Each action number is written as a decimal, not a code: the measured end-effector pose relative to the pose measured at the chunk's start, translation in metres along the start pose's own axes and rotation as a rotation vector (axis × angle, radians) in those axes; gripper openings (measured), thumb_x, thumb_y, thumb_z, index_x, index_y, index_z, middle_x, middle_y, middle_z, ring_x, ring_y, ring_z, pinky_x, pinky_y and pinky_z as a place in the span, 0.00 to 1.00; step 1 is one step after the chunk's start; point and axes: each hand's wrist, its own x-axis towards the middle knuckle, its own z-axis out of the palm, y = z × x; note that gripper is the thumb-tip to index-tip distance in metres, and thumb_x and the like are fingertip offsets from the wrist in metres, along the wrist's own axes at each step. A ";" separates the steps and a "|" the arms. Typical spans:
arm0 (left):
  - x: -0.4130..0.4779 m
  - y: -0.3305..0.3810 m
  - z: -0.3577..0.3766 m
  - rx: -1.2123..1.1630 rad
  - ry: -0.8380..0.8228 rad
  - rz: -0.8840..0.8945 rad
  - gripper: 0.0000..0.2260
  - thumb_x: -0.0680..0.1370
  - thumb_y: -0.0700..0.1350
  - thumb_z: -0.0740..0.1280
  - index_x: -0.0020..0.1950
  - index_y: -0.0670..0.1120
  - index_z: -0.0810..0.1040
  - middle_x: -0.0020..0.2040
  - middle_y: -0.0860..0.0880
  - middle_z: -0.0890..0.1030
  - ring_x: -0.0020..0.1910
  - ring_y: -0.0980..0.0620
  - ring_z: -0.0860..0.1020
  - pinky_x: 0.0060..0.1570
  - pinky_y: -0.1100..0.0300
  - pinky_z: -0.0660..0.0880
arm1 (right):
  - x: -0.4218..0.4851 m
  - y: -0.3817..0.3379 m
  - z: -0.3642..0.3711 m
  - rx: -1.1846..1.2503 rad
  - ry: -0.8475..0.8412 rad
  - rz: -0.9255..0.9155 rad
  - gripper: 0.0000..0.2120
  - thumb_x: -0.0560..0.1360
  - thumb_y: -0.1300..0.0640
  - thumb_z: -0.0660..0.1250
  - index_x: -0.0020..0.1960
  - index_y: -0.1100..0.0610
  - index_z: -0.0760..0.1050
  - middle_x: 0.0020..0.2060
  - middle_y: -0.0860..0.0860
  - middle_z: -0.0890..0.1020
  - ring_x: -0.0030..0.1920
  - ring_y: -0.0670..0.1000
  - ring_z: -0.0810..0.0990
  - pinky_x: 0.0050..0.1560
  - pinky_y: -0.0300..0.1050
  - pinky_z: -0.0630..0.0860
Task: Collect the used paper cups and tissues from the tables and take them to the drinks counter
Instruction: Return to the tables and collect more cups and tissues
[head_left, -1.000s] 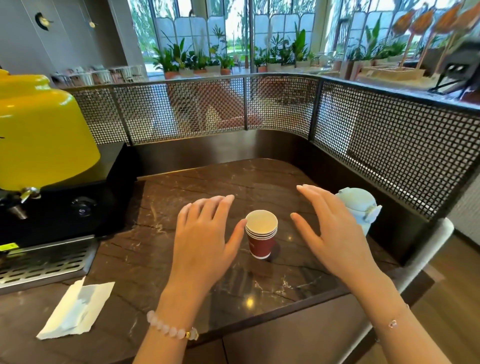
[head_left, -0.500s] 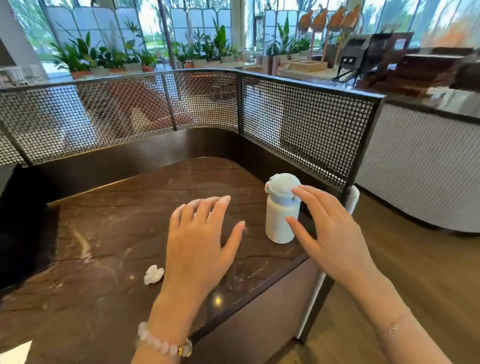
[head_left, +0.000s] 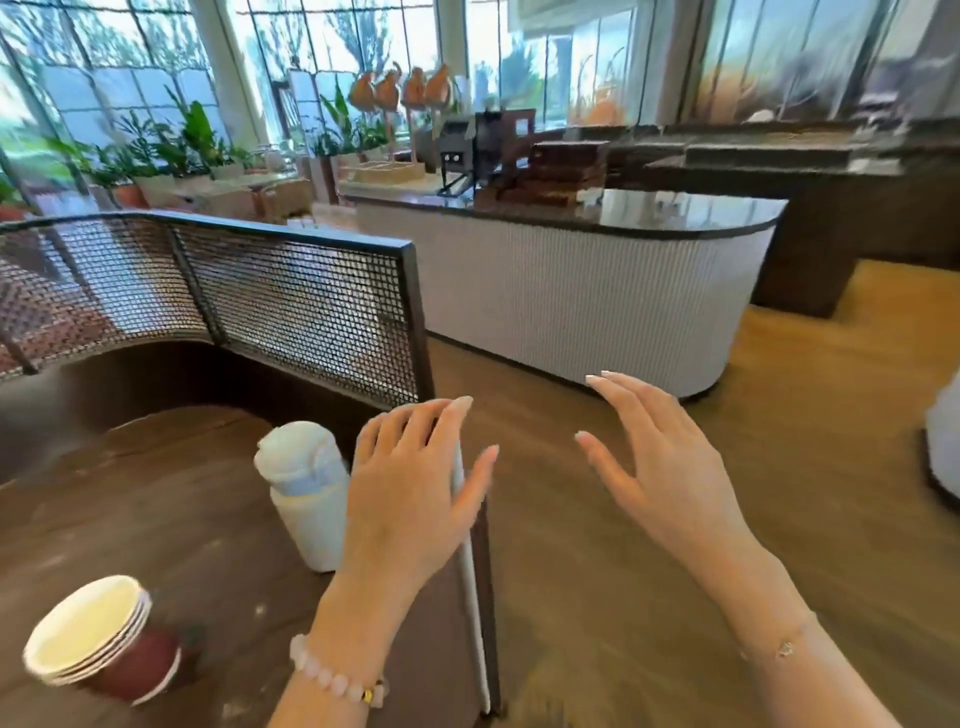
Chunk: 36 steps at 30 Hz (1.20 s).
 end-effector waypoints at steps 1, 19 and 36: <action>0.008 0.011 0.010 -0.019 -0.006 0.021 0.22 0.76 0.57 0.56 0.61 0.46 0.77 0.55 0.49 0.81 0.55 0.46 0.77 0.56 0.50 0.72 | 0.001 0.015 -0.005 -0.014 0.013 0.015 0.30 0.74 0.40 0.52 0.69 0.57 0.70 0.65 0.54 0.75 0.66 0.54 0.73 0.63 0.51 0.71; 0.119 0.148 0.157 -0.188 -0.128 0.175 0.21 0.76 0.57 0.59 0.62 0.47 0.76 0.57 0.50 0.80 0.58 0.48 0.77 0.60 0.50 0.70 | 0.024 0.212 -0.022 -0.160 0.027 0.215 0.24 0.76 0.45 0.60 0.69 0.55 0.70 0.66 0.50 0.74 0.67 0.50 0.72 0.61 0.41 0.64; 0.319 0.143 0.310 -0.229 -0.024 0.229 0.22 0.77 0.58 0.56 0.61 0.46 0.77 0.56 0.50 0.80 0.57 0.48 0.77 0.60 0.51 0.70 | 0.211 0.339 0.047 -0.187 0.052 0.189 0.24 0.77 0.45 0.60 0.68 0.56 0.70 0.65 0.51 0.75 0.66 0.51 0.73 0.61 0.43 0.67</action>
